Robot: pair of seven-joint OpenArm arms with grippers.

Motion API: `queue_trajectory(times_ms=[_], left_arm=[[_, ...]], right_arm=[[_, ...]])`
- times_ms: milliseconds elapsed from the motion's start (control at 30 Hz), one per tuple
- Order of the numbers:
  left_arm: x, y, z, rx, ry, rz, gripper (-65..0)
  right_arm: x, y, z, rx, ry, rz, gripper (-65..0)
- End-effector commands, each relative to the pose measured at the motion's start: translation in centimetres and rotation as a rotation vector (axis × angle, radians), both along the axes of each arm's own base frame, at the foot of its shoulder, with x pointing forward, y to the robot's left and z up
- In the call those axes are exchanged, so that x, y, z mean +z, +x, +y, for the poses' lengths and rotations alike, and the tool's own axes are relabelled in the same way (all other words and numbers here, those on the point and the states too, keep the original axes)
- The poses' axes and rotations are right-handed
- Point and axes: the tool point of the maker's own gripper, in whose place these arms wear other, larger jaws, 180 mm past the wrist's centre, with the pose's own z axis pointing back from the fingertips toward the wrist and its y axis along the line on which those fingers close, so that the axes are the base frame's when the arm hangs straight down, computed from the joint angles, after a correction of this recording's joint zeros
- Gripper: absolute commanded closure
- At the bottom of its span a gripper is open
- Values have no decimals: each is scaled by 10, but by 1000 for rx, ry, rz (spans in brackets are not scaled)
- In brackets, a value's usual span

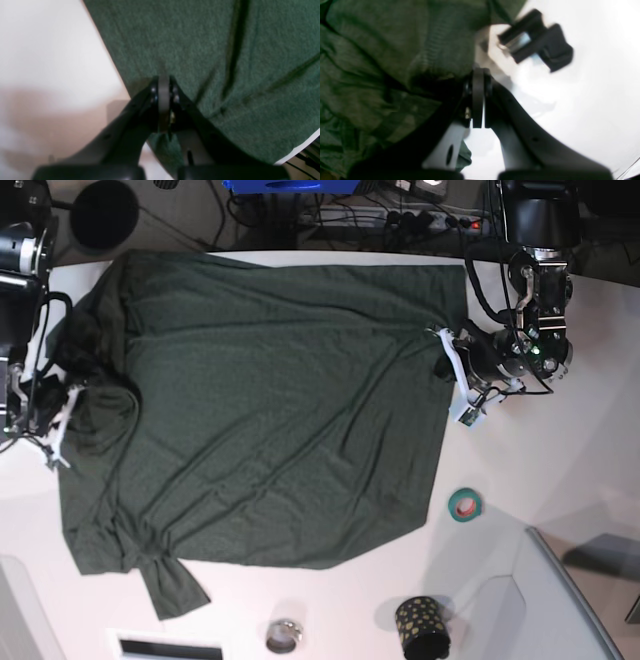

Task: Layout the t-shirt on the table in an organized manner, then fold the t-shirt properly
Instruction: 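Move the right gripper along the shirt side and grasp the fabric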

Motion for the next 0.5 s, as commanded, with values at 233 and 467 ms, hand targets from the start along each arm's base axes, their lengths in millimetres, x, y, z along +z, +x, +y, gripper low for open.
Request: queue_trajectory(times_ms=[233,467], left_arm=[[1,6,2,10,-23,-26,0],[0,6,0,18,-40,-32,0]], right_arm=[[15,10,-7,58,-8,0,-9],[28,71,-39,-138,-113,-342,-15]])
